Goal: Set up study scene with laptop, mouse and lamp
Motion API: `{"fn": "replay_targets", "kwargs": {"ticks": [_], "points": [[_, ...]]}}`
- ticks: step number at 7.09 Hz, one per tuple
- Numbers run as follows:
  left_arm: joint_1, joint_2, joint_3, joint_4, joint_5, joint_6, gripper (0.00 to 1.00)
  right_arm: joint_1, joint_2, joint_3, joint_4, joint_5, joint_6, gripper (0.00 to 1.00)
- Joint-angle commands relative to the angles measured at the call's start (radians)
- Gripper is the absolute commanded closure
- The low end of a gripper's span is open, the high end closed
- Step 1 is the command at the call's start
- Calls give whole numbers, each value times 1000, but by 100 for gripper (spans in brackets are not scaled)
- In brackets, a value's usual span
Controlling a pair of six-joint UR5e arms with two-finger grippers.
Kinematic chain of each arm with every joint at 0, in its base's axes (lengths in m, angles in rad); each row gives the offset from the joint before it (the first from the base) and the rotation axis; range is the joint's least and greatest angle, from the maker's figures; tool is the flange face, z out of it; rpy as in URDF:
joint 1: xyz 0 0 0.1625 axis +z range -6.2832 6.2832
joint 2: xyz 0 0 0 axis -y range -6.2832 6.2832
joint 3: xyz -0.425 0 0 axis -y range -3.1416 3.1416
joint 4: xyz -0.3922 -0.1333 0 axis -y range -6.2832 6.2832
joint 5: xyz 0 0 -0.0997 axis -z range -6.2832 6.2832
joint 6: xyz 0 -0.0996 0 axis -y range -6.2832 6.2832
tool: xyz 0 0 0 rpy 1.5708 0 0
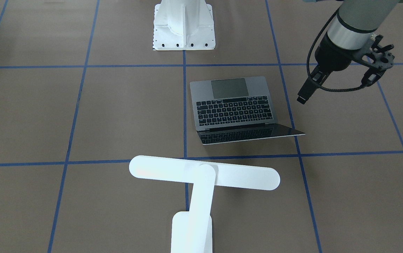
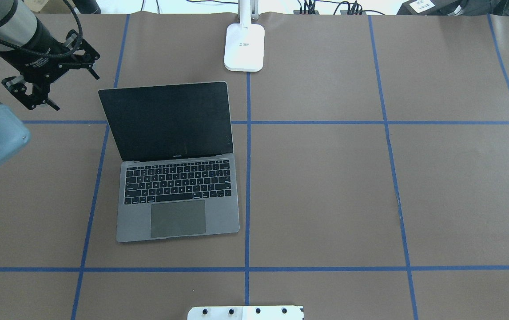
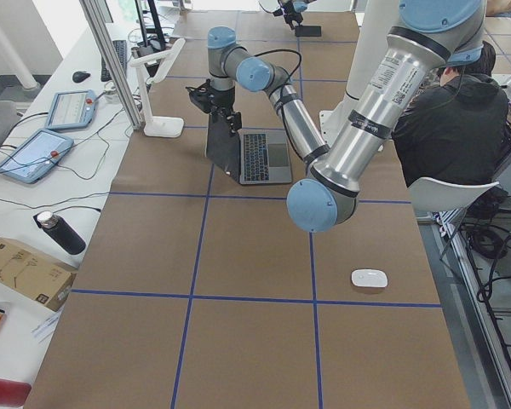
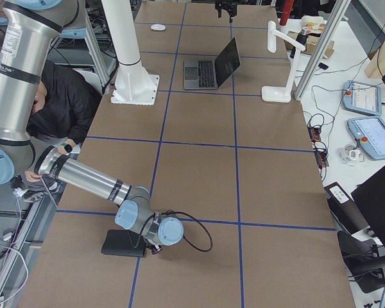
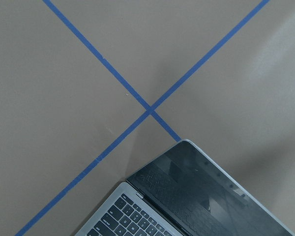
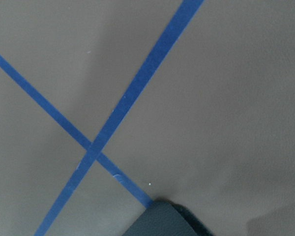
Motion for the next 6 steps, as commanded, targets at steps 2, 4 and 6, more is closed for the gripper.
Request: {"fn": "replay_targets", "kwargs": {"ticks": [2, 4, 6], "points": [[9, 0, 1, 1, 14, 2, 0, 0, 10, -13, -13, -2, -16, 1], [11, -1, 1, 1, 14, 0, 0, 0, 30, -31, -13, -5, -16, 1], [11, -4, -1, 1, 14, 0, 0, -2, 32, -47, -13, -5, -17, 1]]}}
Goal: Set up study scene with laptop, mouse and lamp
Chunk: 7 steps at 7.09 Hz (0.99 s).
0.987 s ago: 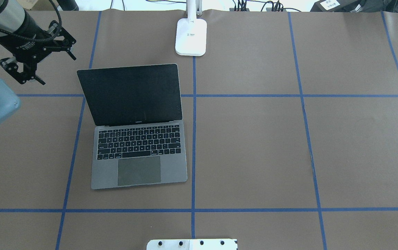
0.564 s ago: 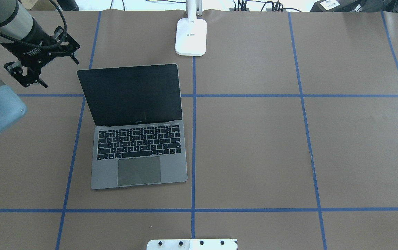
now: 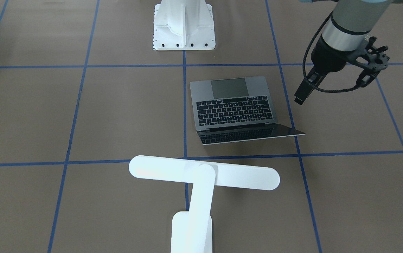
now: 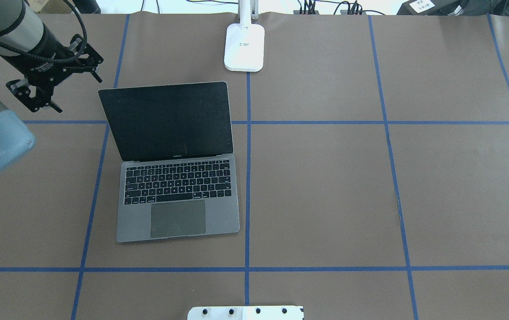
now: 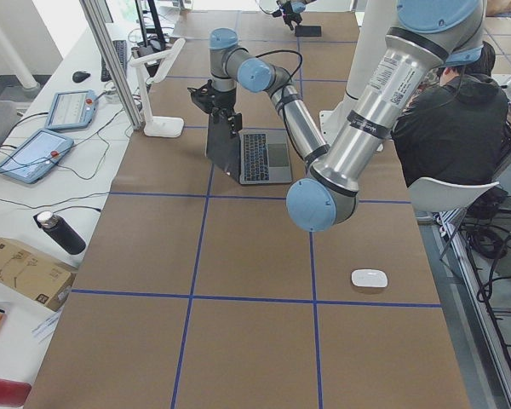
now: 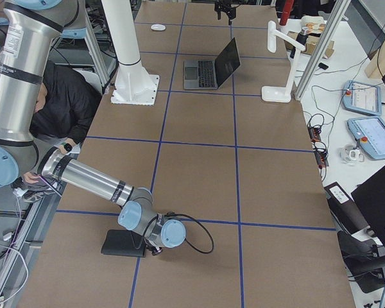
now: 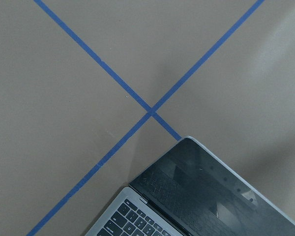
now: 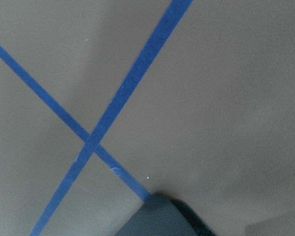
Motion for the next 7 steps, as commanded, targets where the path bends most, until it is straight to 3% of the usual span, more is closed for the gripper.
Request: {"fn": "replay_targets", "kwargs": {"ticks": [1, 5, 7], "points": [[0, -3, -1, 0, 0, 0, 0, 0, -5, -12, 0, 0, -1, 1], [11, -9, -1, 0, 3, -3, 0, 2, -14, -26, 0, -6, -35, 61], [34, -15, -1, 3, 37, -9, 0, 3, -26, -24, 0, -6, -38, 78]]}}
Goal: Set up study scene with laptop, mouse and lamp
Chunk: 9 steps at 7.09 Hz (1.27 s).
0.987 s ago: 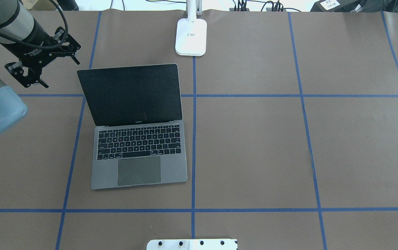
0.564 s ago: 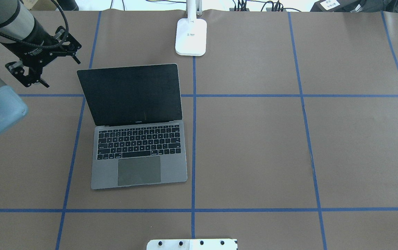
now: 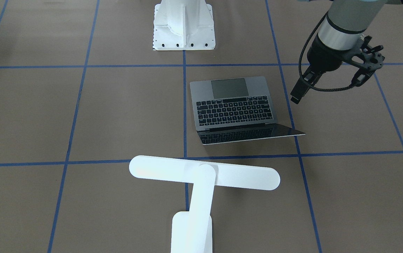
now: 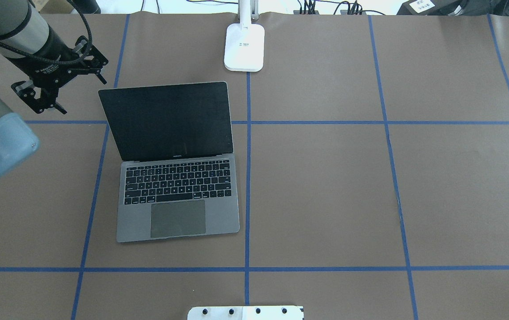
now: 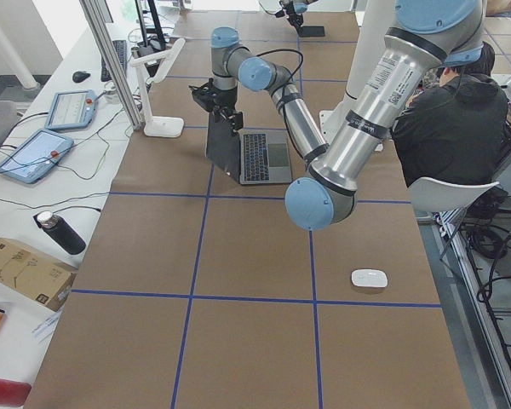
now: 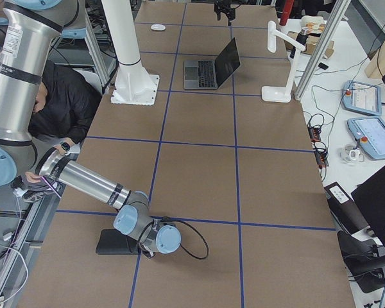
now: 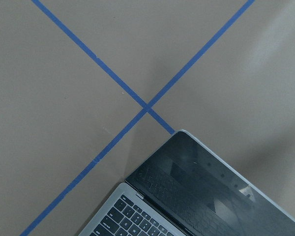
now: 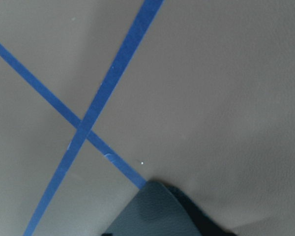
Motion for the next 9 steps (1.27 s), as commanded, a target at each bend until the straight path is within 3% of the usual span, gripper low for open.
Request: {"fn": "replay_targets", "kwargs": {"ticks": [1, 3, 6, 7, 9], "points": [[23, -5, 0, 2, 29, -4, 0, 7, -12, 0, 0, 0, -9, 85], [23, -5, 0, 2, 30, -5, 0, 18, -21, 2, 2, 0, -25, 100], [29, -6, 0, 2, 30, -5, 0, 67, -20, 31, 0, 3, -58, 100], [29, -6, 2, 2, 30, -5, 0, 86, -15, 52, -55, 4, -58, 100], [30, -6, 2, 2, 30, -5, 0, 97, -13, 222, -290, 4, -58, 100]]}}
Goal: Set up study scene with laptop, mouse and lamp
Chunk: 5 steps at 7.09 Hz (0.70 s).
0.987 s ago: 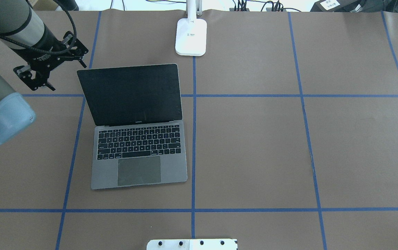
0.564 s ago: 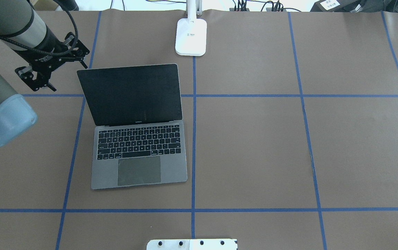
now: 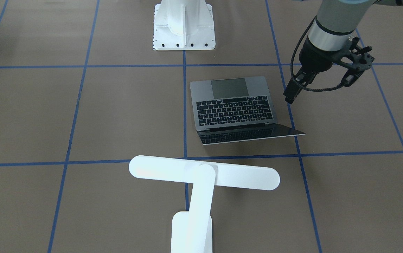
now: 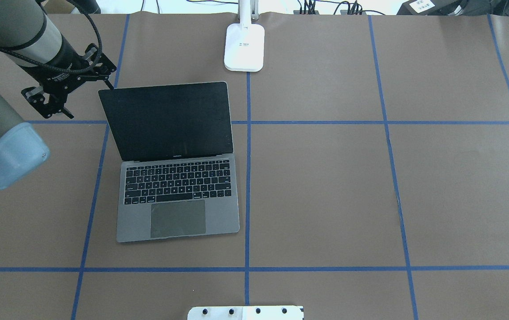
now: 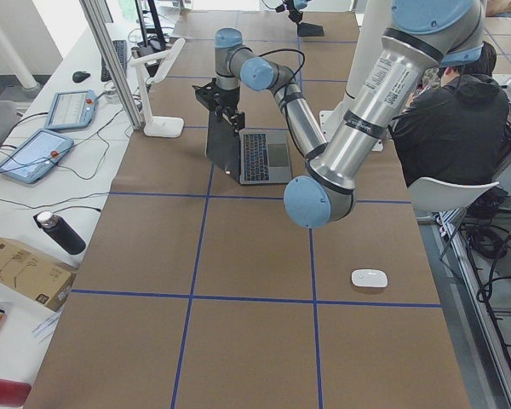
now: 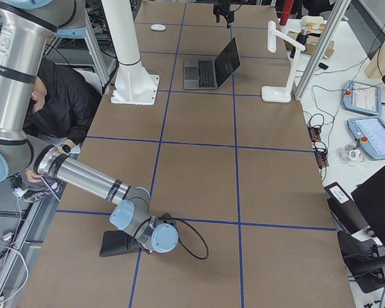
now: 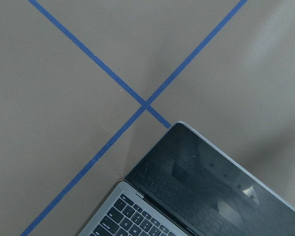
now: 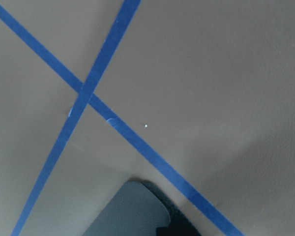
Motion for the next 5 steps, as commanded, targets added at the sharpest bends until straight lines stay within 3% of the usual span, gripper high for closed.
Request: {"fn": "replay_targets", "kwargs": {"ticks": [1, 4, 5], "points": [[1, 0, 0, 0, 0, 0, 0, 11, 13, 184, -256, 0, 1, 100], [-1, 11, 2, -3, 3, 11, 0, 11, 133, 394, -671, 7, 73, 100], [-1, 14, 2, -5, 20, 18, 0, 11, 167, 461, -683, 5, 216, 100]]}}
